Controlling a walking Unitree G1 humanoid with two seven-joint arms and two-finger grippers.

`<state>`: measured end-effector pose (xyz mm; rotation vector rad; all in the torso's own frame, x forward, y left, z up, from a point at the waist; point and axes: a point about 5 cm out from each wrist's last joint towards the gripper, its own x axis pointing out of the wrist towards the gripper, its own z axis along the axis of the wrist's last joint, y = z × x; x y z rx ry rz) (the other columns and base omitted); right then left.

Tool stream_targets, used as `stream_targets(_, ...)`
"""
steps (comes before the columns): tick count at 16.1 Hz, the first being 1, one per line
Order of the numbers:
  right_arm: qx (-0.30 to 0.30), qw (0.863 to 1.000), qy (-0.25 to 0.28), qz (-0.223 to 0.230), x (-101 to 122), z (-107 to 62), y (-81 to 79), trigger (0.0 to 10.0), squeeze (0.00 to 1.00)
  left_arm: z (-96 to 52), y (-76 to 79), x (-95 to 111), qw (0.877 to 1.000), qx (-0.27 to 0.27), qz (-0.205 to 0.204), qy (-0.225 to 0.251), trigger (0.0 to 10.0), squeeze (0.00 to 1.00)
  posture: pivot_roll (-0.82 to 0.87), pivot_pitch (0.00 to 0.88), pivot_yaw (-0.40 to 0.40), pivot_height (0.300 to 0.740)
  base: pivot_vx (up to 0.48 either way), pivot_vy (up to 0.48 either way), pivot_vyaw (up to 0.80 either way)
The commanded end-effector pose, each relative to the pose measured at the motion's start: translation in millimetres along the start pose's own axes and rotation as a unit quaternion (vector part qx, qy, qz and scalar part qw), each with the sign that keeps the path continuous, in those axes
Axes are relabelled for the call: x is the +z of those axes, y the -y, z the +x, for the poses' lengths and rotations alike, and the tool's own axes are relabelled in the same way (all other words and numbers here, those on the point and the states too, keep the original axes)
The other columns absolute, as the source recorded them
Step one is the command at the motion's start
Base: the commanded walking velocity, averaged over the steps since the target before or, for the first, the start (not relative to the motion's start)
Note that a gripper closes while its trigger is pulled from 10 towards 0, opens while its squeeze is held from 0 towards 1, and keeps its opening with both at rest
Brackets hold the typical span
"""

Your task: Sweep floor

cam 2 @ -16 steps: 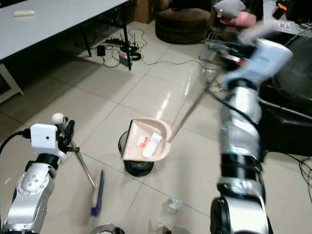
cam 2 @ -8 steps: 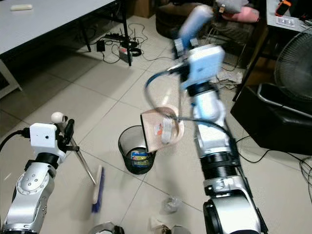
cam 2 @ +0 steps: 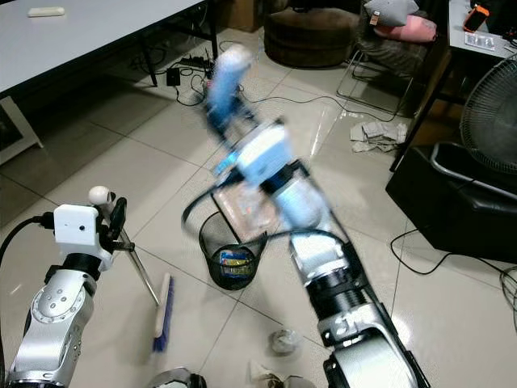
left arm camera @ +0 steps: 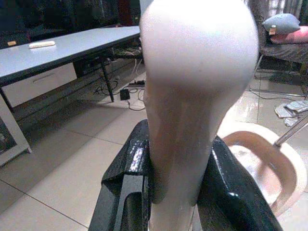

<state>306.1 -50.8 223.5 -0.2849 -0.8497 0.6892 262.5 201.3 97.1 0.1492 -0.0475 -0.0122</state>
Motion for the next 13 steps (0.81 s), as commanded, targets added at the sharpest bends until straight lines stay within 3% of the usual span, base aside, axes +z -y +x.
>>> stream_targets(1, 0.044, 0.998, 0.020, -0.038, 6, 2.6, -5.7, 10.0, 0.00, 4.0, 1.0, 10, 1.000, 0.000, 0.005, 0.025, 10.0, 0.00, 0.02, 0.036, 0.008, 0.740, 0.000, 0.000, 0.00)
stream_targets(4, 0.055, 0.996, 0.022, -0.067, 5, 0.6, -7.5, 10.0, 0.00, 5.0, 0.9, 10, 1.000, 0.001, 0.005, 0.027, 10.0, 0.00, 0.02, 0.035, 0.010, 0.740, 0.000, 0.000, 0.00)
stream_targets(6, 0.039, 0.993, 0.033, -0.109, 10, 3.1, 6.2, 10.0, 0.00, 6.5, 0.4, 11, 1.000, 0.003, 0.004, 0.029, 10.0, 0.00, 0.01, 0.034, 0.012, 0.740, 0.000, 0.000, 0.00)
stream_targets(9, -0.080, 0.984, 0.029, -0.154, 30, 2.2, 62.1, 10.0, 0.00, 10.4, 10.9, 7, 0.999, -0.039, 0.001, 0.011, 10.0, 0.00, 0.00, 0.039, 0.016, 0.740, 0.000, 0.000, 0.00)
stream_targets(10, -0.149, 0.971, -0.003, -0.189, 36, -9.2, 95.6, 10.0, 0.00, 15.1, 21.7, 4, 0.997, -0.071, 0.012, 0.002, 10.0, 0.00, -0.01, 0.045, 0.022, 0.740, 0.000, 0.000, 0.00)
stream_targets(11, -0.169, 0.961, -0.041, -0.215, 34, -20.6, 109.9, 10.0, 0.00, 18.6, 25.3, 3, 0.997, -0.076, 0.009, 0.001, 10.0, 0.00, -0.02, 0.041, 0.025, 0.740, 0.000, 0.000, 0.00)
stream_targets(13, -0.209, 0.946, -0.119, -0.217, 21, -50.1, 125.3, 10.0, 0.00, 23.4, 30.4, 2, 0.996, -0.085, -0.003, -0.007, 10.0, 0.00, -0.03, 0.035, 0.029, 0.740, 0.000, 0.000, 0.00)
